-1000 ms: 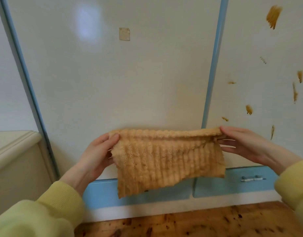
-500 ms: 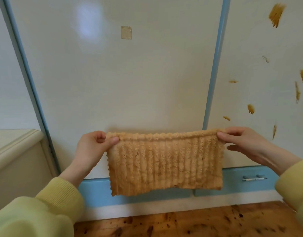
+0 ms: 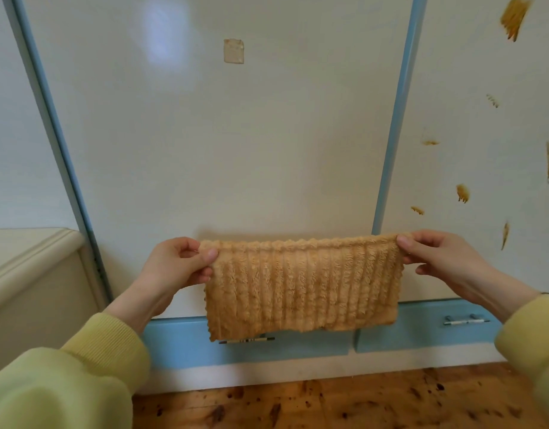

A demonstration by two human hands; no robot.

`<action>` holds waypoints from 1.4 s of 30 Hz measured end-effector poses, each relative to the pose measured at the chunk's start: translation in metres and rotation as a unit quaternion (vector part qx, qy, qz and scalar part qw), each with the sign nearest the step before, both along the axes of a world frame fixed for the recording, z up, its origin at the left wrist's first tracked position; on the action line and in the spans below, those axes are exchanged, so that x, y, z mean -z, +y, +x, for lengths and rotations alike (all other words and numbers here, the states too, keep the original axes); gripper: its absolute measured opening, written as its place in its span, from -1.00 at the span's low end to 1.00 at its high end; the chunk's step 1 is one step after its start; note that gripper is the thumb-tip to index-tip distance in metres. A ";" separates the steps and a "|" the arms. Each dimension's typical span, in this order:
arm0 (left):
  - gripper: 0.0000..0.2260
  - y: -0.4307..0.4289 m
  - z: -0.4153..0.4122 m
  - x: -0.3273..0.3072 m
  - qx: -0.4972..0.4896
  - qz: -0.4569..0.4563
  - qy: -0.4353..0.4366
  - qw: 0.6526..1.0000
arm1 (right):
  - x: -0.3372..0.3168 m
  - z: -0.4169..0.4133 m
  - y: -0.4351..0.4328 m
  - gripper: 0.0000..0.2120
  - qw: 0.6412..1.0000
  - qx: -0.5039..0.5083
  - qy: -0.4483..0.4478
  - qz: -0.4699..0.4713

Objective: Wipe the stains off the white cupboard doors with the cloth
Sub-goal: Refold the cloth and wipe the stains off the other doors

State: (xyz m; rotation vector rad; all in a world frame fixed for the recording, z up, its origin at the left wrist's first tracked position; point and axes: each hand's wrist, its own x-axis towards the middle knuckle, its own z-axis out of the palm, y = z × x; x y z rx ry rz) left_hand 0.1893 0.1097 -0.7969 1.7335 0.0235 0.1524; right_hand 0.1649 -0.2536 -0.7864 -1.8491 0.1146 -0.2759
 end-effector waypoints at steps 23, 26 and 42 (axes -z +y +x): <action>-0.69 -0.057 -0.018 0.002 -0.081 0.583 -0.089 0.803 | -0.014 -0.029 0.094 -0.87 0.964 -0.143 0.100 0.198; -0.66 -0.077 -0.035 -0.016 -0.074 0.493 -0.200 0.844 | -0.012 -0.029 0.115 -0.85 0.948 -0.162 0.102 0.253; -0.85 -0.078 -0.041 -0.019 0.171 0.269 -0.186 0.930 | -0.034 -0.037 0.114 -0.86 0.983 -0.122 -0.114 -0.080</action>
